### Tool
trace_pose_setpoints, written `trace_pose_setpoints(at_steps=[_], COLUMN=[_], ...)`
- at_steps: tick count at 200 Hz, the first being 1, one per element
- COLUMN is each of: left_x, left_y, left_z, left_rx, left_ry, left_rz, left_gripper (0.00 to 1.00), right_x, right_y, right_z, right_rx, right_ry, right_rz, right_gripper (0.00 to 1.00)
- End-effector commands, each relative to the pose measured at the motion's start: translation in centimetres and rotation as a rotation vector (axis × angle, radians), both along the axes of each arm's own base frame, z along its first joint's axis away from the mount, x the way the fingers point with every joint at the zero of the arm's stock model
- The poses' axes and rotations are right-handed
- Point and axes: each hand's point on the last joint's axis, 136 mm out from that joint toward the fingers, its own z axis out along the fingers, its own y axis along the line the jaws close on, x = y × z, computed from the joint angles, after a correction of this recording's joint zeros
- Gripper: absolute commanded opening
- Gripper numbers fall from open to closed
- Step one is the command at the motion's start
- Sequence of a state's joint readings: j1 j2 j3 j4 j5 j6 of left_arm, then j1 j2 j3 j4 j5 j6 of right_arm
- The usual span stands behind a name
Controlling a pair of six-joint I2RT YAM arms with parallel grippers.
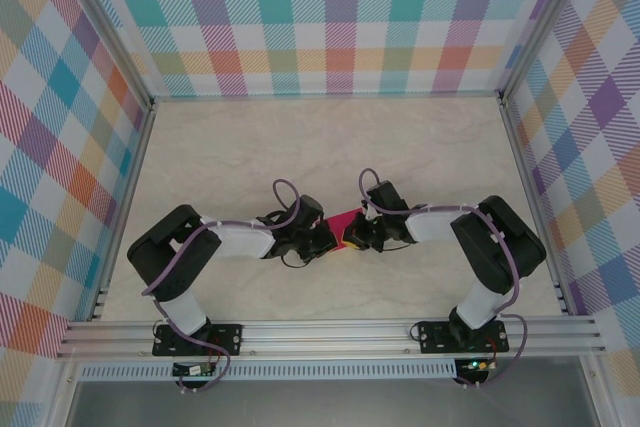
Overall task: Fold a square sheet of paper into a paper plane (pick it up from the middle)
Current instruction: First fold in half a square sheet of paper at the center of the table.
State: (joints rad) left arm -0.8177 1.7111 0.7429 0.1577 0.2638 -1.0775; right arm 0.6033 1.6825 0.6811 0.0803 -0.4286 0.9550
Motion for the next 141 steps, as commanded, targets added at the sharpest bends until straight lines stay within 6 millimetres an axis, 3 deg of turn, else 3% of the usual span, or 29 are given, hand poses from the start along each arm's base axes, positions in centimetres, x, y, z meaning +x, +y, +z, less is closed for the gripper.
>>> trace_pose_setpoints(at_steps=[1,36,59,141], left_x=[-1.4,-1.7,-2.2,-3.0], left_y=[1.9,3.0,3.6,4.7], left_z=[-2.0,-2.5,-3.0,-3.9], left_rx=[0.099,0.147,0.165,0.202], left_ry=[0.036,0.045,0.064,0.103], left_rz=[0.015,0.03,0.037,0.046], left_gripper=[0.0,0.0,0.0,0.0], right_x=[-1.4,-1.4,-1.2,0.2], right_y=[-1.4,-1.7,-3.0,-11.3], right_z=[-2.4,-2.9,-3.2,-3.2], right_rx=[-0.077,-0.086,-0.119,-0.244], right_ry=[0.015,-0.019,-0.051,-0.081], right_rz=[0.018,0.022,-0.001,-0.263], right_gripper=[0.0,0.0,0.0,0.0])
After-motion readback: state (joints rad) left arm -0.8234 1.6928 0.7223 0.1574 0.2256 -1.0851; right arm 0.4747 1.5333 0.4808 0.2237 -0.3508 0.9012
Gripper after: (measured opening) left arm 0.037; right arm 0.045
